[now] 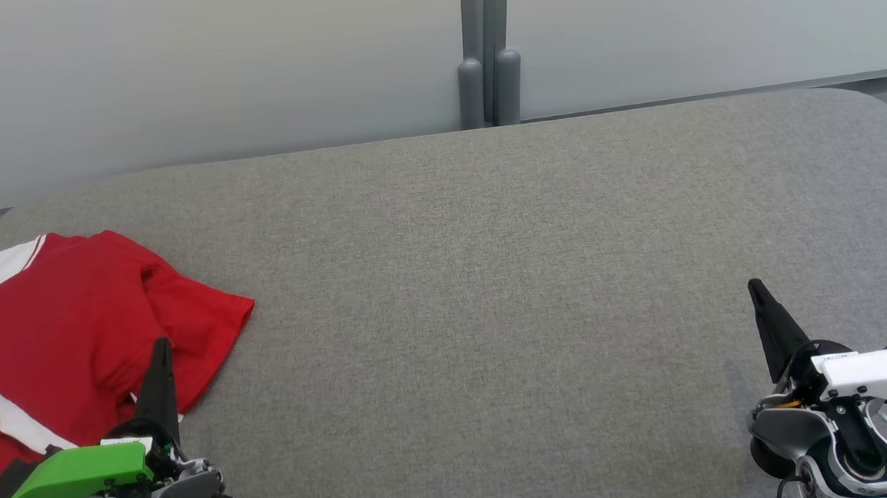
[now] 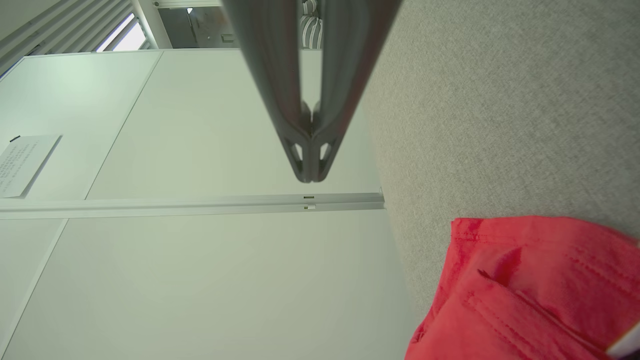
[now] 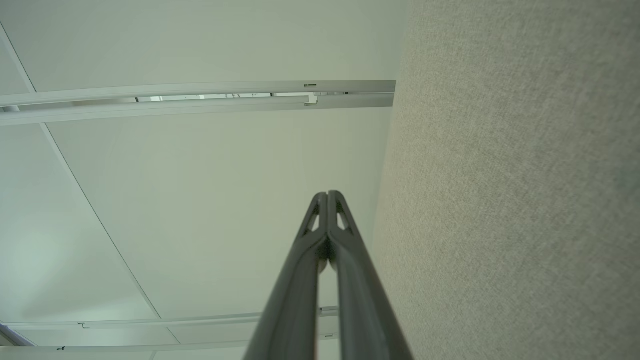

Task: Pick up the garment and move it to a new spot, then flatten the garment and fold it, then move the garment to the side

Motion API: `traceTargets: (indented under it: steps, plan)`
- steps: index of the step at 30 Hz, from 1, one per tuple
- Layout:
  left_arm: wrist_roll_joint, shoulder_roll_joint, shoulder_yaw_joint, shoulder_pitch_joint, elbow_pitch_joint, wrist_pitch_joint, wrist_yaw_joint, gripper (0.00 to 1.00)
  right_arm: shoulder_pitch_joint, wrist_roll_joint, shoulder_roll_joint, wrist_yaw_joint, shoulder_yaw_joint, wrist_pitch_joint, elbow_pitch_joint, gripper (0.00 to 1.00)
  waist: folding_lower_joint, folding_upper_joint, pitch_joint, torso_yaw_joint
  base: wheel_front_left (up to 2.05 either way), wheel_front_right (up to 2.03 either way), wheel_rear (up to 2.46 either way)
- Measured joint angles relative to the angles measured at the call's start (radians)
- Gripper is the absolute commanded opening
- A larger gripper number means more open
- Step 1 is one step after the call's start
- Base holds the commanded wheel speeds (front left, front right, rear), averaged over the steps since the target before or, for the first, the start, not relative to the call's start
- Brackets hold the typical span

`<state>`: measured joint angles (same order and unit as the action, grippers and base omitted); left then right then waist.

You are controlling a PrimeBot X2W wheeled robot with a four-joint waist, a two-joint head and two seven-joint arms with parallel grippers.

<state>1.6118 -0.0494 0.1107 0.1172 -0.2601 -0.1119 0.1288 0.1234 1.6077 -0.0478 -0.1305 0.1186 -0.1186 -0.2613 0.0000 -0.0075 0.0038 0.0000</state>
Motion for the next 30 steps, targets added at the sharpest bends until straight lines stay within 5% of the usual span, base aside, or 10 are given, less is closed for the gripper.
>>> traceTargets:
  steps: [30]
  plan:
    - [0.000, 0.000, 0.000, 0.000, 0.000, 0.000, 0.000, 0.00, 0.000, 0.000, 0.000, 0.000, 0.000, 0.000, 0.000, 0.00, 0.0000, 0.0000, 0.000, 0.000, 0.00, 0.00, 0.00]
